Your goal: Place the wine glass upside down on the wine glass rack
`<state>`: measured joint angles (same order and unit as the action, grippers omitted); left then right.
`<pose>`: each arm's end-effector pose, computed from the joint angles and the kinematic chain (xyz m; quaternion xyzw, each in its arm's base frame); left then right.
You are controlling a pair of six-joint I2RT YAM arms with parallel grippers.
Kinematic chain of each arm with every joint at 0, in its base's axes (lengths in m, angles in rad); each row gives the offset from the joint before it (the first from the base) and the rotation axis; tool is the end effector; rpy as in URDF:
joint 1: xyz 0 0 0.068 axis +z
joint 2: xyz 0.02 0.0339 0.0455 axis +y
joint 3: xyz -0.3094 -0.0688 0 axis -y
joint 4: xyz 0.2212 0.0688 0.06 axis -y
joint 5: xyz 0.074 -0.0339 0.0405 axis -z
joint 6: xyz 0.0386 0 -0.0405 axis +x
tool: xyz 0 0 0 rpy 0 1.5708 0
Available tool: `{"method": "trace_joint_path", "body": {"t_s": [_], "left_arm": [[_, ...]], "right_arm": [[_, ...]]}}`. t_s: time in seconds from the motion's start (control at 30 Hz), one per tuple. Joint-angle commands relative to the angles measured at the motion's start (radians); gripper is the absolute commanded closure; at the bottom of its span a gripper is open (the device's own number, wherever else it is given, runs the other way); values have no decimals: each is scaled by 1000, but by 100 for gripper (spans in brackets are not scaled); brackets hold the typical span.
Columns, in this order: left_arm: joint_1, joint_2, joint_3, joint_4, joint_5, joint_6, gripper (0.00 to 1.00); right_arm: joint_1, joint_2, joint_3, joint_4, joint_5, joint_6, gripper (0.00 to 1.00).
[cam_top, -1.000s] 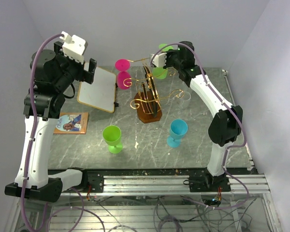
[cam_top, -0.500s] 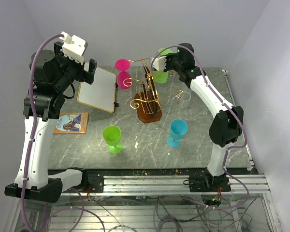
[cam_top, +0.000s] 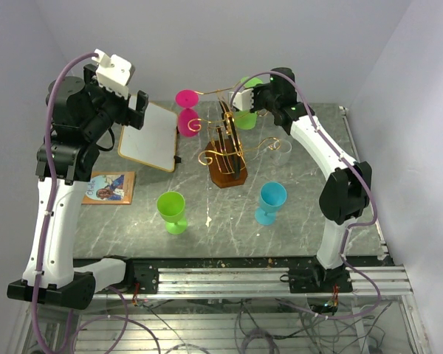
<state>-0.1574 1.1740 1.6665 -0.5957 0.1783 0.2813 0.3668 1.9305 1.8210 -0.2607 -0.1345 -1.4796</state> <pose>0.1751 -0.0347 0.5448 0.2191 0.7090 -0.0247 0.6698 0.4275 0.1698 0.3980 -0.6795 0.4664 -0.2506 0.5079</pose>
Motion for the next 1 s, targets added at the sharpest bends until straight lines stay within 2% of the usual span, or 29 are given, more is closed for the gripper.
{"method": "trace_joint_path", "body": {"t_s": [0.0, 0.13, 0.23, 0.97], "left_arm": [[12, -17, -12, 33, 29, 6, 1], [13, -18, -14, 33, 29, 8, 1], [15, -19, -18, 36, 25, 12, 1], [16, -26, -79, 56, 10, 51, 0]], "right_arm": [[0, -52, -11, -18, -7, -8, 91], [0, -57, -11, -27, -13, -2, 86], [0, -62, -9, -39, -22, -1, 78], [-1, -140, -58, -95, -13, -12, 64]]}}
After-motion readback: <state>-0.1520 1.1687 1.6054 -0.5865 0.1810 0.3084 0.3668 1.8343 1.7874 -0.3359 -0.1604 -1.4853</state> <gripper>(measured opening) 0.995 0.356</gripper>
